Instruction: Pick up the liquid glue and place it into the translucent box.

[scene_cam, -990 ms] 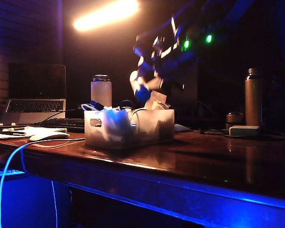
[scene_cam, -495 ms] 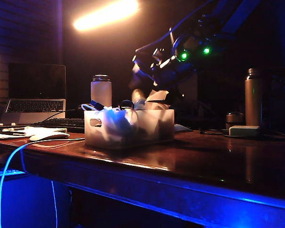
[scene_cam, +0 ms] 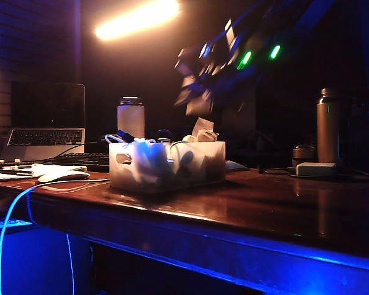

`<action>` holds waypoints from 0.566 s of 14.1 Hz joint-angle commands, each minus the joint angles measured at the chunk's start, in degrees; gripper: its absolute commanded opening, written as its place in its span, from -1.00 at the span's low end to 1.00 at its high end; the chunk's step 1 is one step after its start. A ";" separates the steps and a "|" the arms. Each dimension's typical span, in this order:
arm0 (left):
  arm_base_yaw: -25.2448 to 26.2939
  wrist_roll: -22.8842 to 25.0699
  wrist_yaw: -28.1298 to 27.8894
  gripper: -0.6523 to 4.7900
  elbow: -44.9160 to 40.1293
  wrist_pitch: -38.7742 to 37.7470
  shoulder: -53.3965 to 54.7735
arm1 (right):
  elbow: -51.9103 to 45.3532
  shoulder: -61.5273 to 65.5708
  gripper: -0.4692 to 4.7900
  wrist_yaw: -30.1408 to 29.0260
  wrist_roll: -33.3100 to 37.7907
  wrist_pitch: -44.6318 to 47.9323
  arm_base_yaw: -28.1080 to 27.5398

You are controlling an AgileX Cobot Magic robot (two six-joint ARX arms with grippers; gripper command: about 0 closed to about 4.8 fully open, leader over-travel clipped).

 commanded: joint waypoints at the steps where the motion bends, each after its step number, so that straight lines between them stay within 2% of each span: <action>1: -0.07 0.00 3.85 -0.78 0.31 0.35 -0.17 | 0.28 -7.52 -0.82 1.90 -16.20 -8.79 -2.23; 4: -0.07 0.02 5.33 -0.78 0.31 -0.70 -0.20 | 0.28 -16.98 -0.82 9.86 -27.80 -23.06 -3.10; 8: -0.07 0.26 6.12 -0.78 0.31 -0.98 -0.20 | 0.28 -32.44 -0.82 12.20 -28.94 -36.02 -3.32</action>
